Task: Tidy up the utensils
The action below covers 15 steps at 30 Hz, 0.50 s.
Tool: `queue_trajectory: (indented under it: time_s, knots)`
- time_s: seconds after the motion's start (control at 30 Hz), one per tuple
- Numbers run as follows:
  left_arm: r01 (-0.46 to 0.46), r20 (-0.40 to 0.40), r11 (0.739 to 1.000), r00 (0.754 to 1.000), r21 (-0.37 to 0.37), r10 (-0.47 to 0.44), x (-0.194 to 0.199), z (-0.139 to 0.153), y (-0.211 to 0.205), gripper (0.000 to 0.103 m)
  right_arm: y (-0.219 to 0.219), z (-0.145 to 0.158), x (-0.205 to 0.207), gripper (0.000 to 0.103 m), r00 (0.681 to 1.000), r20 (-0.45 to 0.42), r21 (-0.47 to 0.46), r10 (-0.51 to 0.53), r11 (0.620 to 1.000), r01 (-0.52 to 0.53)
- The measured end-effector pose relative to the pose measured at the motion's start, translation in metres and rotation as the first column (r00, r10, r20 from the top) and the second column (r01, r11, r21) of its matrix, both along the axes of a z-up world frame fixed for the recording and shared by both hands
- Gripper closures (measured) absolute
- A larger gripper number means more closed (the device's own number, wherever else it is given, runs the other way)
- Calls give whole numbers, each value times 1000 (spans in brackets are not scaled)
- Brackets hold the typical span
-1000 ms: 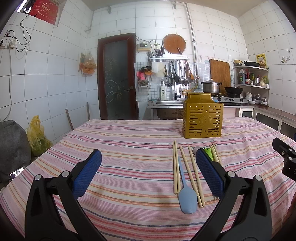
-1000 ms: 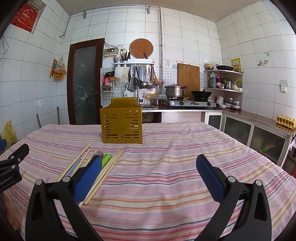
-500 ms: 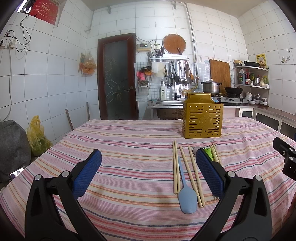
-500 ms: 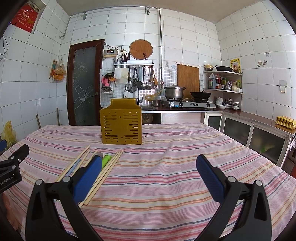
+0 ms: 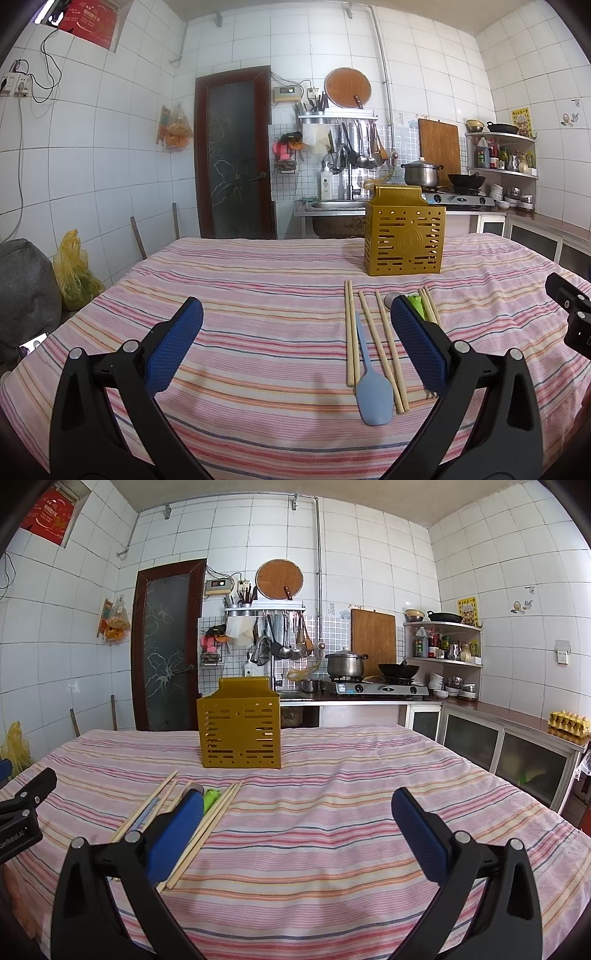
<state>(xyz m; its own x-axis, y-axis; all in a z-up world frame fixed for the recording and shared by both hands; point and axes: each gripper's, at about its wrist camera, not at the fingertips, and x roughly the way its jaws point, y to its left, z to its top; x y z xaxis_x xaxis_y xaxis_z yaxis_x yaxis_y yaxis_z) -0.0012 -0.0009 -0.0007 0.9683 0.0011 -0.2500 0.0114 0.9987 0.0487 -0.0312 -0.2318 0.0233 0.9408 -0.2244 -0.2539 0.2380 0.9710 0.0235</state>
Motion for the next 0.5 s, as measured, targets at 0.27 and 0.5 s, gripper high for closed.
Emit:
queue_trajectory:
  time_s: [0.27, 0.5]
  knots:
    - [0, -2, 1000, 1000, -1, 0, -2, 3, 2, 5, 0, 0, -2, 4, 1000, 6, 0, -4, 1000, 4]
    - [0, -3, 1000, 1000, -1, 0, -2, 3, 2, 5, 1, 1, -3, 4, 1000, 5, -1, -6, 1000, 6]
